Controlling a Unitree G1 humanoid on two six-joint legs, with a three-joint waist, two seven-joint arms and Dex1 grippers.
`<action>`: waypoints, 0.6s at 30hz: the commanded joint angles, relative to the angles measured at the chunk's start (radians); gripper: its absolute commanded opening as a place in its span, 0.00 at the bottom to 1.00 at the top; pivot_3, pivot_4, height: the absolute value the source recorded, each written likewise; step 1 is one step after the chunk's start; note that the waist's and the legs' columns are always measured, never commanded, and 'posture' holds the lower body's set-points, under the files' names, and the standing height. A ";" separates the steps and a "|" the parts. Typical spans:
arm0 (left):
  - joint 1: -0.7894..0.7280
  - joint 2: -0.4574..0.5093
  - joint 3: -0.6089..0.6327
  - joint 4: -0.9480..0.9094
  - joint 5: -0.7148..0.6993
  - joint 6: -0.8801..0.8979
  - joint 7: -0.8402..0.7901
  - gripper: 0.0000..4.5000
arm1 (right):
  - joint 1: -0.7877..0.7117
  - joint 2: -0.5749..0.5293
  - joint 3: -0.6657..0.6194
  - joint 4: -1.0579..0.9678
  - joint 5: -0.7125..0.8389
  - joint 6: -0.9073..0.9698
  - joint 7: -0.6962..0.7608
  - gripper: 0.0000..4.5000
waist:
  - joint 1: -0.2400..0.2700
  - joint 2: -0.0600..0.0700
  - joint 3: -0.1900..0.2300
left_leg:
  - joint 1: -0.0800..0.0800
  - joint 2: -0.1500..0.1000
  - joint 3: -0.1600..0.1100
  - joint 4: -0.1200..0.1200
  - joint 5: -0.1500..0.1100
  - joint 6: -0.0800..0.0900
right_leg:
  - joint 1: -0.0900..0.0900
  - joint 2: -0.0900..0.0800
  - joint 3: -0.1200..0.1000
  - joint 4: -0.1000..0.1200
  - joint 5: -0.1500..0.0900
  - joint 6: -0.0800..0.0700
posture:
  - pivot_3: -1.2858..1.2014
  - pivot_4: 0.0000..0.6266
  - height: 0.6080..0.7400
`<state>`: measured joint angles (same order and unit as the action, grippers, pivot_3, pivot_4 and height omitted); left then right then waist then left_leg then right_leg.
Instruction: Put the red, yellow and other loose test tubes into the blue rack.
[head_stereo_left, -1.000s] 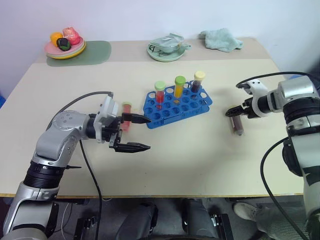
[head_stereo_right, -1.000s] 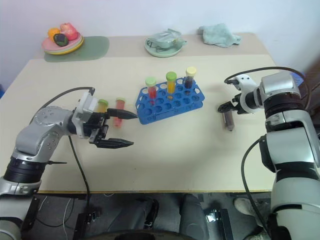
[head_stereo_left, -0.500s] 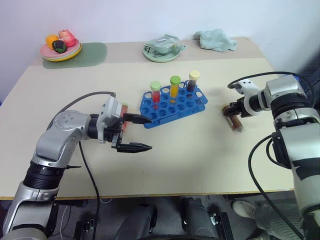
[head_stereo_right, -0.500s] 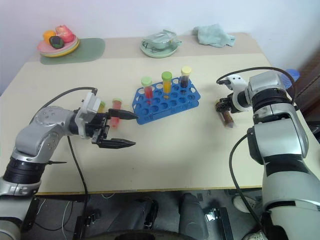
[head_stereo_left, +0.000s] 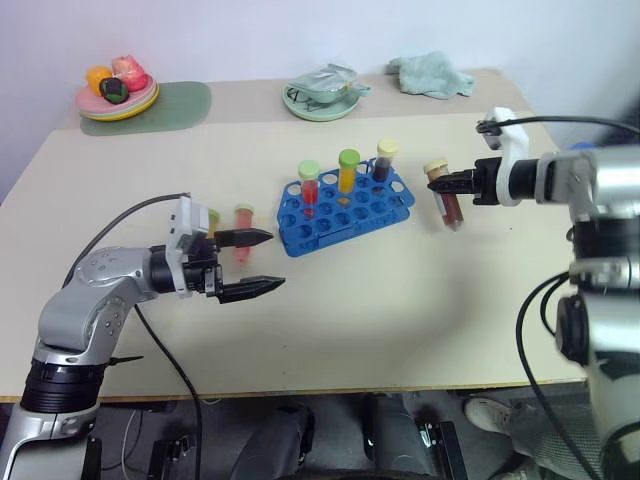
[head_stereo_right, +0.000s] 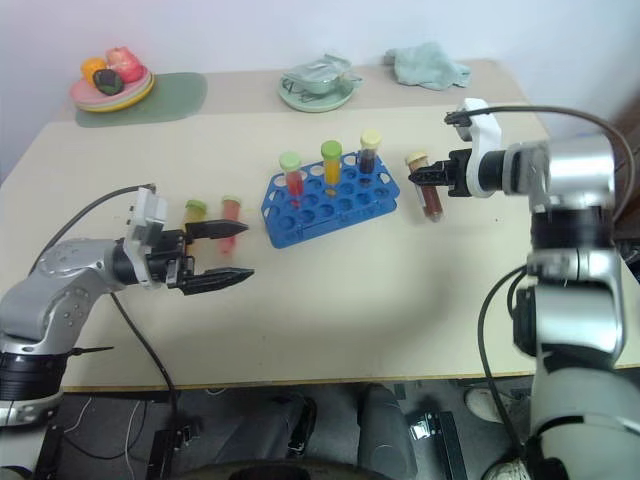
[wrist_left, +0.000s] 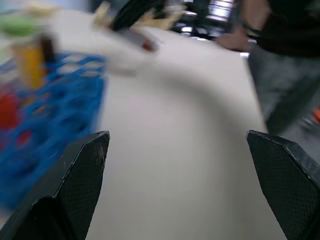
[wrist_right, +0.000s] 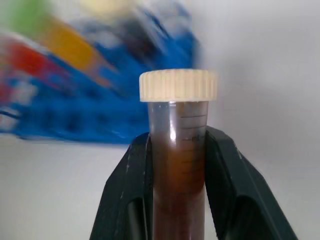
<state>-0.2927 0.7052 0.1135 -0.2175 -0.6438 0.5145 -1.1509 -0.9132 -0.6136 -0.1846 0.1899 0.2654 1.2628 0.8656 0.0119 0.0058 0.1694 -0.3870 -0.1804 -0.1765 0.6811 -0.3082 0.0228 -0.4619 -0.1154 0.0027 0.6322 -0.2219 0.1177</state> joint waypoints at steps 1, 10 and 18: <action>-0.006 0.000 0.028 -0.015 -0.012 -0.016 0.015 1.00 | 0.102 0.137 -0.170 -0.303 0.106 -0.034 -0.121 0.17 | 0.001 0.000 0.000 | 0.000 0.000 0.000 0.001 0.000 0.000 | 0.000 0.000 0.000 0.000 0.001 -0.001 | 0.52 0.24 1.00; -0.053 -0.007 0.019 0.042 -0.001 -0.034 0.015 1.00 | 0.257 0.469 -0.158 -0.263 0.101 -0.812 -0.221 0.17 | -0.009 0.000 0.000 | 0.005 0.000 0.006 0.002 0.001 -0.001 | 0.002 0.003 0.008 0.001 0.007 0.000 | 0.52 0.24 1.00; -0.055 -0.019 0.036 0.066 -0.001 -0.053 0.051 1.00 | 0.255 0.512 -0.074 0.073 0.035 -1.304 -0.209 0.17 | -0.033 0.000 0.000 | 0.012 0.004 0.012 -0.002 0.001 -0.002 | 0.004 0.009 0.014 0.002 0.007 0.000 | 0.52 0.24 1.00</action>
<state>-0.3357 0.6852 0.1149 -0.1377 -0.6413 0.4830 -1.1109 -0.6376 -0.1089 -0.2731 0.2461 0.3046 0.0541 0.6541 -0.0212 0.0061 0.1695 -0.3748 -0.1761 -0.1645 0.6795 -0.3066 0.0210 -0.4578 -0.1047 0.0173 0.6342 -0.2148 0.1175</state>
